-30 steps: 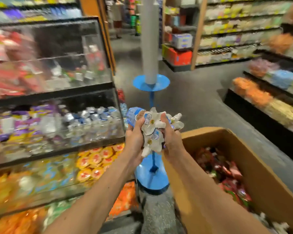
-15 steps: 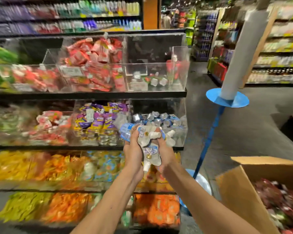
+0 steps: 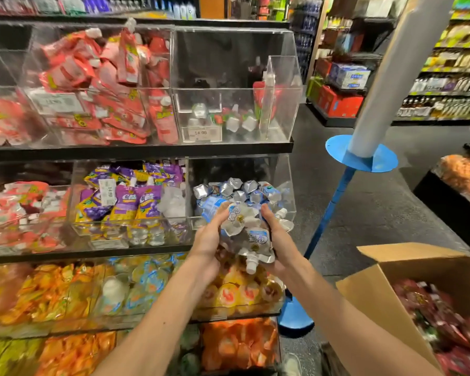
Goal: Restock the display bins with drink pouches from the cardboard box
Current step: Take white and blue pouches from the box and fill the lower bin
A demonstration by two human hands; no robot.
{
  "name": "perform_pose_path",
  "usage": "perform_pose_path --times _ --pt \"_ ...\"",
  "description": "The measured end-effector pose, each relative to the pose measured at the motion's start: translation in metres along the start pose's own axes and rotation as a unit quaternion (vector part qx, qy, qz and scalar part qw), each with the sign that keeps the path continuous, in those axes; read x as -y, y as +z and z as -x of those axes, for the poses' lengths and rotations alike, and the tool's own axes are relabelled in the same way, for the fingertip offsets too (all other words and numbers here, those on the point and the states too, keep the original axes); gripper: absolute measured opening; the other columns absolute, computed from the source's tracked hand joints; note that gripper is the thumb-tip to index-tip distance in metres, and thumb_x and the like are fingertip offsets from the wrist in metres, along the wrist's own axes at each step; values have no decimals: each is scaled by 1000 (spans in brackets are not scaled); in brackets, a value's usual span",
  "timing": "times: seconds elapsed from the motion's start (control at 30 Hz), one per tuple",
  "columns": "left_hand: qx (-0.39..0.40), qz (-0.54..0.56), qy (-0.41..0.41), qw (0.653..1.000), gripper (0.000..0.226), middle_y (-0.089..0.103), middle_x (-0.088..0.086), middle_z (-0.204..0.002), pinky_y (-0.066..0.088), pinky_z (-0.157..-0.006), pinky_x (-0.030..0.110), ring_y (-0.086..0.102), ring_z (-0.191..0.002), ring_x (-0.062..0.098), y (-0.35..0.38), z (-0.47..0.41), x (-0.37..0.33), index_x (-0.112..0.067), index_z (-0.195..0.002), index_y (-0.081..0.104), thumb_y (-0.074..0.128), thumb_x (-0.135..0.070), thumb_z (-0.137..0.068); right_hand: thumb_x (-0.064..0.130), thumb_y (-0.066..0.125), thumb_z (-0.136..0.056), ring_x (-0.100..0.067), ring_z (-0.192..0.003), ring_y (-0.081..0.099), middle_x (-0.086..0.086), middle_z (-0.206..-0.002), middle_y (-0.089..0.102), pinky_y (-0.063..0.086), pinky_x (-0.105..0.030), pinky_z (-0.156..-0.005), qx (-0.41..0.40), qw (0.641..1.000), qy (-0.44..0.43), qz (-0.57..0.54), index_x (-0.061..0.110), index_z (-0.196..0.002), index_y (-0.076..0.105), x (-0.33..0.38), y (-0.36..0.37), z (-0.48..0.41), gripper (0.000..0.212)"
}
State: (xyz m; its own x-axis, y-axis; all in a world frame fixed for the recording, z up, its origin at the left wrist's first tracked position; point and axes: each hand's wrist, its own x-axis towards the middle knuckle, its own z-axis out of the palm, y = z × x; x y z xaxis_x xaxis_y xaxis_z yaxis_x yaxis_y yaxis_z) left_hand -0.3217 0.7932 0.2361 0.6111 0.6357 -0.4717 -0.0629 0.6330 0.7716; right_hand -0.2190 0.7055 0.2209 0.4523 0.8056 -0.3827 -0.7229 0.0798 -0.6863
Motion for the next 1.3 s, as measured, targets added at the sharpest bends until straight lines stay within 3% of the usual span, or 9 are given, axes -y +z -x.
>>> perform_pose_path --times 0.17,0.27,0.37,0.5,0.63,0.83,0.93,1.03,1.3 --pt "-50 -13 26 998 57 74 15 -102 49 -46 25 70 -61 17 17 -42 -20 -2 -133 57 77 -15 -81 49 51 -97 -37 -125 57 -20 -131 63 48 -49 -104 23 998 57 0 7 -135 60 40 -24 -40 57" --pt "-94 -25 62 993 69 70 14 -116 47 -42 23 69 -64 14 20 -64 -33 -22 -139 44 77 -5 -81 50 52 -95 -33 -111 66 -20 -123 68 58 -45 -88 41 996 81 17 6 -128 63 69 -35 -65 56" --pt "-116 -17 64 991 49 72 10 -105 50 -46 20 69 -64 13 24 -75 -38 -27 -119 54 69 4 -85 49 51 -96 -32 -94 73 -20 -112 72 62 -44 -74 68 991 112 40 5 -122 66 90 -41 -89 52" --pt "-157 34 52 986 37 67 17 -103 55 -47 23 70 -58 16 25 -82 -41 -14 -117 53 62 6 -87 50 56 -94 -37 -110 67 -22 -122 68 58 -49 -83 64 983 163 46 6 -128 63 94 -42 -116 57" --pt "-180 59 76 979 14 60 12 -96 58 -48 27 71 -62 21 18 -93 -51 -9 -104 50 57 -5 -93 46 65 -87 -36 -92 72 -22 -112 71 61 -46 -68 47 979 196 24 3 -124 64 88 -37 -130 57" --pt "-191 -113 206 953 29 63 10 -102 62 -62 35 71 -78 20 -2 -108 -65 -22 -103 47 55 4 -92 49 75 -75 -40 -116 63 -23 -123 66 45 -57 -105 2 984 175 36 4 -130 61 80 -41 -143 72" --pt "-153 -299 299 893 42 57 -1 -107 60 -77 36 66 -97 14 -15 -118 -70 -39 -98 49 71 -5 -86 47 74 -80 -39 -113 65 -21 -119 69 48 -56 -101 -28 986 161 41 6 -120 68 78 -39 -140 58" --pt "-107 -441 373 809 38 58 -14 -97 45 -72 10 55 -87 -8 -16 -127 -76 -32 -100 52 76 -9 -82 50 77 -71 -37 -108 68 -18 -114 72 49 -56 -101 -75 987 132 51 10 -116 70 75 -43 -135 60" --pt "-6 -680 515 522 53 71 12 -112 62 -67 42 71 -92 32 -15 -147 -80 -9 -114 70 88 0 -65 51 70 -83 -36 -106 69 -18 -113 72 57 -52 -84 -129 987 96 13 12 -122 67 78 -38 -128 55"
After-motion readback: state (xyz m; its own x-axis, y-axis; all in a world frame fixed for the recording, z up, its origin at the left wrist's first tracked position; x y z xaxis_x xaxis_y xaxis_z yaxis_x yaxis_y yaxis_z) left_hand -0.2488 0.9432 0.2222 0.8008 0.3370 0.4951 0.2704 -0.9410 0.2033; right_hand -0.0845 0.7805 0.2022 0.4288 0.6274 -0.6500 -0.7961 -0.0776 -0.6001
